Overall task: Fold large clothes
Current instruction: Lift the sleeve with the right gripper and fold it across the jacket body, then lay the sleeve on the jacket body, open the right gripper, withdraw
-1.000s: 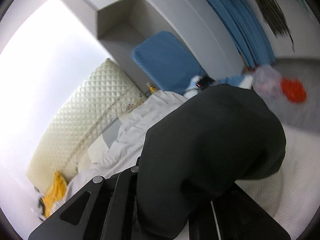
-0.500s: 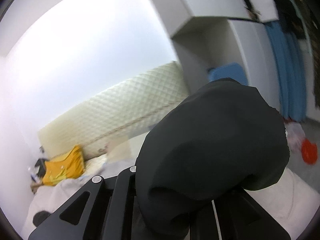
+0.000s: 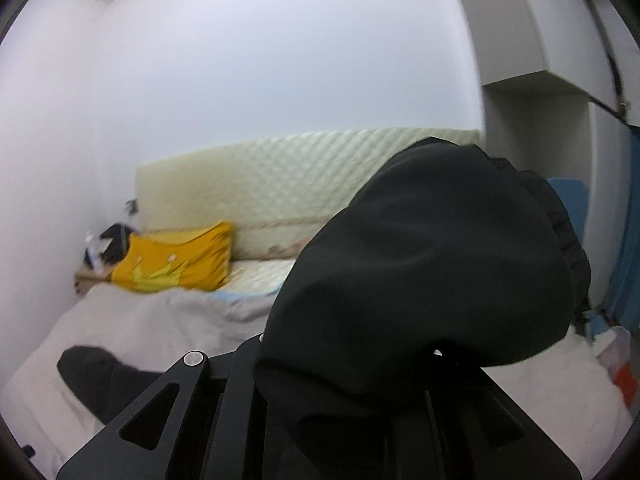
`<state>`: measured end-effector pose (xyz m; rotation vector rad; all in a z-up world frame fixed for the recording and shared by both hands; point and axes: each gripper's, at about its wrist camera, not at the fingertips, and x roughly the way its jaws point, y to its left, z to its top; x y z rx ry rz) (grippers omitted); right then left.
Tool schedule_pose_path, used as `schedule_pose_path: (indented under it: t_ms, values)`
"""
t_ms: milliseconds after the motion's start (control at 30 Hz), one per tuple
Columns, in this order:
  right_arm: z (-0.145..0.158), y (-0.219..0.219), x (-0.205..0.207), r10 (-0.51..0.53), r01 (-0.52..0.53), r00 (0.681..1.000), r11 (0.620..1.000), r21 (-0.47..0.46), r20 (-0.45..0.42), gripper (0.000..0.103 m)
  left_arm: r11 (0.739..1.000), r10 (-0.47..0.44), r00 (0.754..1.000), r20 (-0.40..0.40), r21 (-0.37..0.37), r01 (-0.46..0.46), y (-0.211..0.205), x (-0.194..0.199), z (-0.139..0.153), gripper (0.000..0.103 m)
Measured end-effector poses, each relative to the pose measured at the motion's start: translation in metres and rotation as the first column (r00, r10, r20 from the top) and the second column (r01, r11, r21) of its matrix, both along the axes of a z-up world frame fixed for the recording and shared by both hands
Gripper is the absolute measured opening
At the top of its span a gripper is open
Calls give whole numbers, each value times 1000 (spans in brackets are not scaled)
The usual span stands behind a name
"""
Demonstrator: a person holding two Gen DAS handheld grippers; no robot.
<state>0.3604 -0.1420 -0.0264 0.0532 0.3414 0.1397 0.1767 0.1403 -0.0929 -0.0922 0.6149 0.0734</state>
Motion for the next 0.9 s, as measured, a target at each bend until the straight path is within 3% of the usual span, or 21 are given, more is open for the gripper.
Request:
schedule_pose_path:
  t_ms: [267,467,700,767,900]
  values:
    - [-69,105,21,110,-114,989,993,-35,-97,16,998,1,1000,-5,-62,-1,16,2,-8,103]
    - [-135,172,30,192,-212,962,973,-90,-194,20,996,4,1000,-19,-94,-6,24,8,-16,103]
    - [-202,202,33,223,-261,922,962,-83,-316,22,993,11,999,-32,-113,-14,25,11,-22,103]
    - [-217,191,29,231,-274,903,959,-70,-362,25,995,8,999,-32,-103,-11,23,11,-23,103]
    - [-225,182,21,261,-307,890,949,-68,-374,35,993,0,1000,-31,-119,-4,22,12,-25,103]
